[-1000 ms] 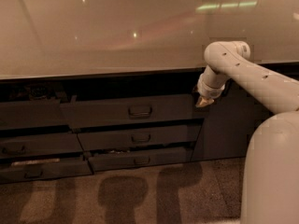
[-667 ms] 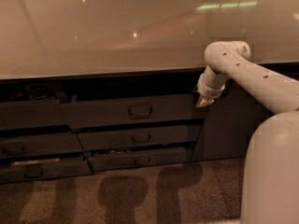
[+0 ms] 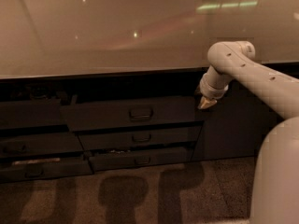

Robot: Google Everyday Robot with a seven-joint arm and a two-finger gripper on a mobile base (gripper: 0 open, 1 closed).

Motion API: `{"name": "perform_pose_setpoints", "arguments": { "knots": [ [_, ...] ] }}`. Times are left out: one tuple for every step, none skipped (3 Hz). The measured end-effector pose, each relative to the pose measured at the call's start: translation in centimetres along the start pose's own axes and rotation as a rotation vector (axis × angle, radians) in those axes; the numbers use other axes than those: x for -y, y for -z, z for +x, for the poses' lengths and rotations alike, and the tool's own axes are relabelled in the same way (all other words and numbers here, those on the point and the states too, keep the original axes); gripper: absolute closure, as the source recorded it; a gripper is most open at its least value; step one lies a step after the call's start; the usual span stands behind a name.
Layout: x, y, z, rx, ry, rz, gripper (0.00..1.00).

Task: Open top drawer

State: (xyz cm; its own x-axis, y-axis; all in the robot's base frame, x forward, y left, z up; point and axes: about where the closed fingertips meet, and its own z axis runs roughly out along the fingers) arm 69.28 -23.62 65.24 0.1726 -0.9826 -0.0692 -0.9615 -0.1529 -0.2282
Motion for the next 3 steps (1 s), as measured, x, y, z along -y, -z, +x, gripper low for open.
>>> {"name": "perform_pose_setpoints", "arguments": {
  "knots": [
    [-1.25,-0.42,-0.39,0.008,0.012,-0.008,1.00],
    [-1.82,-0.47,-0.57,0.011,0.018,-0.010,1.00],
    [-2.10,-0.37,-0.67,0.013,0.022,-0.011,1.00]
  ]
}}
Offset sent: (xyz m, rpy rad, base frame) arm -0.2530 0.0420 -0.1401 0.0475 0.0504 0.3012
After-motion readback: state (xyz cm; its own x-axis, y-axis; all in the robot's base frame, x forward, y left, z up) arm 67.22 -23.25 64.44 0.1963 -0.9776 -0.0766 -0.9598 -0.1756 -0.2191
